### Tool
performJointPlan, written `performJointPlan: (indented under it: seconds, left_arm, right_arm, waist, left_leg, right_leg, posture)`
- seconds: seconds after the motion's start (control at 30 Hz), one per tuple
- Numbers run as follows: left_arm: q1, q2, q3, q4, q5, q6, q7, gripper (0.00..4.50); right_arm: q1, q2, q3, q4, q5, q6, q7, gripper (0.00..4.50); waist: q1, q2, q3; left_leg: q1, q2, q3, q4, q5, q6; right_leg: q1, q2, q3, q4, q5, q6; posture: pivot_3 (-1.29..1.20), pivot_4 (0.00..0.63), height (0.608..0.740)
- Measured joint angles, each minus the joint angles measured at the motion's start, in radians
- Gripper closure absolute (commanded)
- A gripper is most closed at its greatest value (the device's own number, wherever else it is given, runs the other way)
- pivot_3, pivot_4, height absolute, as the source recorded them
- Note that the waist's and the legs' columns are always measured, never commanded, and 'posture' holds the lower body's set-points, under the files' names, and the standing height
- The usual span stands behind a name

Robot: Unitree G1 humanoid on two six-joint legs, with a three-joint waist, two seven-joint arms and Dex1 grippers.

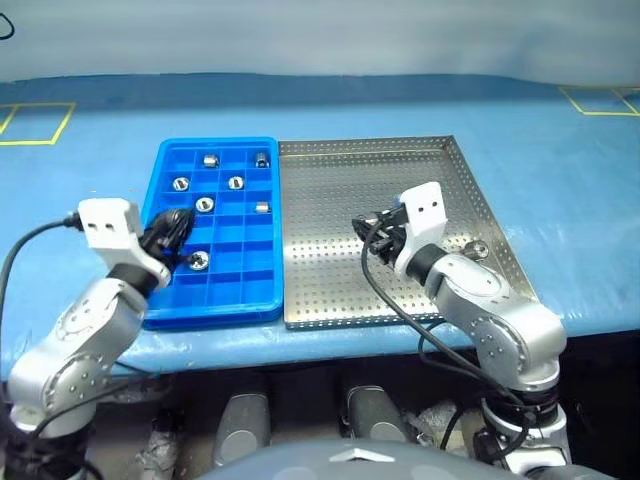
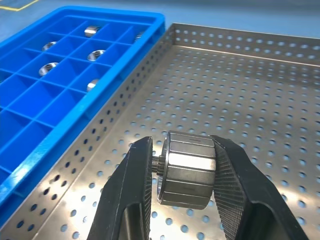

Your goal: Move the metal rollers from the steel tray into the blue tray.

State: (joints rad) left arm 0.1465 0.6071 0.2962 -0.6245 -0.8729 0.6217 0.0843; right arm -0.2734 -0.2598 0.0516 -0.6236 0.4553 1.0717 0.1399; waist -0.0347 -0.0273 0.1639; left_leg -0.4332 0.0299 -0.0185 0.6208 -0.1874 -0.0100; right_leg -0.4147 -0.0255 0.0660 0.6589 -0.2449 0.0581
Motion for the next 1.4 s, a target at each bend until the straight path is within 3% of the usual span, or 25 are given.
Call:
performJointPlan:
  seconds: [0.13,0.3,0.57,1.0,1.33,1.4]
  left_arm:
    - [0.166,0.048,0.099,-0.072,0.014,0.029,-0.059,3.26]
    - [0.234,0.002,0.165,-0.084,0.030,0.058,-0.033,3.26]
    - [0.194,-0.072,0.131,-0.081,0.052,0.092,-0.019,3.26]
    - [0.115,-0.100,0.092,-0.038,0.066,0.195,-0.020,3.26]
    - [0.051,-0.122,0.103,-0.035,0.059,0.266,-0.020,0.03]
    - [0.042,-0.133,0.098,-0.035,0.068,0.263,-0.023,0.03]
  right_arm:
    - [-0.075,0.037,0.068,0.058,0.001,-0.032,0.052,3.20]
    - [-0.132,0.084,0.133,0.117,-0.002,-0.062,0.087,3.20]
    - [-0.176,0.132,0.183,0.154,-0.017,-0.089,0.110,3.20]
    - [-0.142,0.134,0.180,0.140,-0.018,-0.083,0.099,3.20]
    - [-0.142,0.139,0.177,0.139,-0.021,-0.083,0.092,3.20]
    - [-0.142,0.140,0.177,0.139,-0.022,-0.083,0.090,3.20]
  waist:
    - [0.018,0.001,0.001]
    - [0.053,0.000,0.001]
    - [0.082,0.000,0.001]
    - [0.069,0.000,0.001]
    - [0.063,0.000,0.001]
    - [0.063,0.000,0.001]
  left_leg:
    - [0.001,0.000,0.001,-0.001,0.000,0.000]
    - [0.000,0.000,0.000,0.000,0.000,-0.001]
    - [0.000,0.000,-0.001,0.000,-0.001,-0.001]
    - [0.000,0.001,-0.001,0.000,-0.001,-0.002]
    - [0.002,0.001,0.000,0.000,-0.001,-0.002]
    - [0.002,0.001,0.000,0.001,-0.001,-0.002]
  right_leg:
    - [0.000,-0.001,0.000,0.000,0.000,0.000]
    - [0.000,-0.002,-0.002,-0.001,0.000,0.000]
    - [0.001,-0.002,-0.003,-0.001,0.000,-0.001]
    - [0.000,-0.001,-0.003,0.000,0.000,-0.004]
    - [0.002,-0.001,-0.003,0.001,-0.001,-0.002]
    - [0.002,-0.001,-0.003,0.001,0.000,-0.002]
  posture:
    - [0.18,0.150,0.740]
    - [0.20,0.150,0.740]
    - [0.18,0.150,0.740]
    - [0.14,0.150,0.740]
    - [0.13,0.150,0.740]
    - [0.13,0.150,0.740]
